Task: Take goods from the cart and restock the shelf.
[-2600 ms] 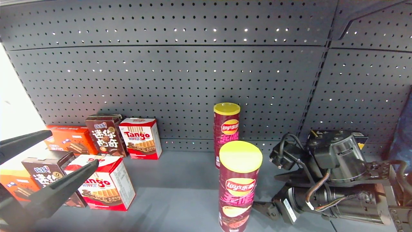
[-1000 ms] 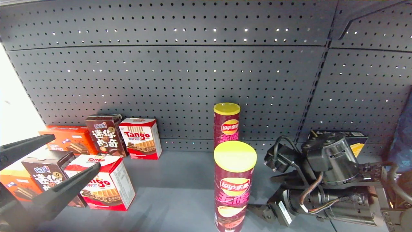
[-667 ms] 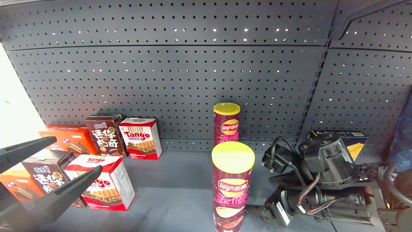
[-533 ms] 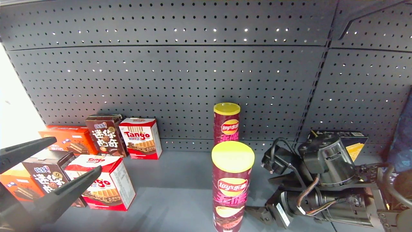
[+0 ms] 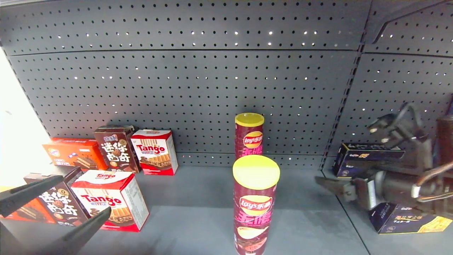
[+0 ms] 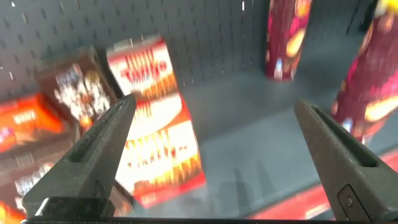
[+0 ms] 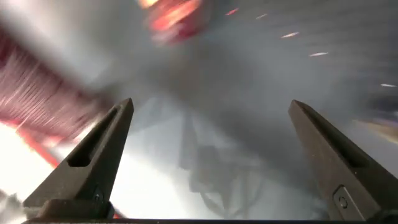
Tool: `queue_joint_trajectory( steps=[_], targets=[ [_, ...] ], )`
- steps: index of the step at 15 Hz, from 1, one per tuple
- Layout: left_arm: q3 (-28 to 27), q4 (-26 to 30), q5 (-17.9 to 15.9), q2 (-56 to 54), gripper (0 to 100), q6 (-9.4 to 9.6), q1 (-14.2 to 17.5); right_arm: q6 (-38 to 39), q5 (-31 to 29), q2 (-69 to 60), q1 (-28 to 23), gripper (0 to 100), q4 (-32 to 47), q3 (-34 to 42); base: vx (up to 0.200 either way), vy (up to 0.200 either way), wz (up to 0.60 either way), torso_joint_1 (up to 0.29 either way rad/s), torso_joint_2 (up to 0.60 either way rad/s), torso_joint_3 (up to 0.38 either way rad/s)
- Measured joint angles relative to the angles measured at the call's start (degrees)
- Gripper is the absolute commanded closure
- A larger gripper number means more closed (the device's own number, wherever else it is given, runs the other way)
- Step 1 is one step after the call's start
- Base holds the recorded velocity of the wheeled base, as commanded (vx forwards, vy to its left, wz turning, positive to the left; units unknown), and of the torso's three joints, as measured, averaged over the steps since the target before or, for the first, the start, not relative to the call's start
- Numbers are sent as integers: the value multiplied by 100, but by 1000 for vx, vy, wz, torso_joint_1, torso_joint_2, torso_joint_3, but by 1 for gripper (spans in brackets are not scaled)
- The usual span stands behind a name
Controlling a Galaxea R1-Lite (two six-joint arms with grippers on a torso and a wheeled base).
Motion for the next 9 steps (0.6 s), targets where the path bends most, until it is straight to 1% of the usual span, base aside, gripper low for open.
queue_joint_trajectory(
  steps=[1, 3, 4, 6, 7, 8, 9],
  targets=[
    [177, 11, 15, -139, 0, 13, -5, 22, -27, -488, -472, 0, -4, 156, 0, 0, 0, 0, 0, 0],
    [581, 26, 135, -511, 0, 141, -5, 44, -82, -1601, -1477, 0, -9, 724, 0, 0, 0, 0, 0, 0],
    [797, 39, 215, -692, 0, 229, -5, 48, -139, -2191, -1986, 0, -4, 1108, 0, 0, 0, 0, 0, 0],
    [1213, 37, 263, -1070, 0, 383, -5, 41, -254, -3384, -2926, 0, -2, 1971, 0, 0, 0, 0, 0, 0],
    [1462, 44, 272, -1304, 0, 427, -5, 22, -282, -4040, -3301, 0, 33, 2428, 0, 0, 0, 0, 0, 0],
    [1670, 44, 280, -1541, 0, 443, 1, -13, -290, -4702, -3566, 0, 134, 2837, 0, 0, 0, 0, 0, 0],
    [1808, 59, 296, -1746, 0, 445, 9, -41, -297, -5246, -3721, 0, 249, 3145, 0, 0, 0, 0, 0, 0]
  ],
)
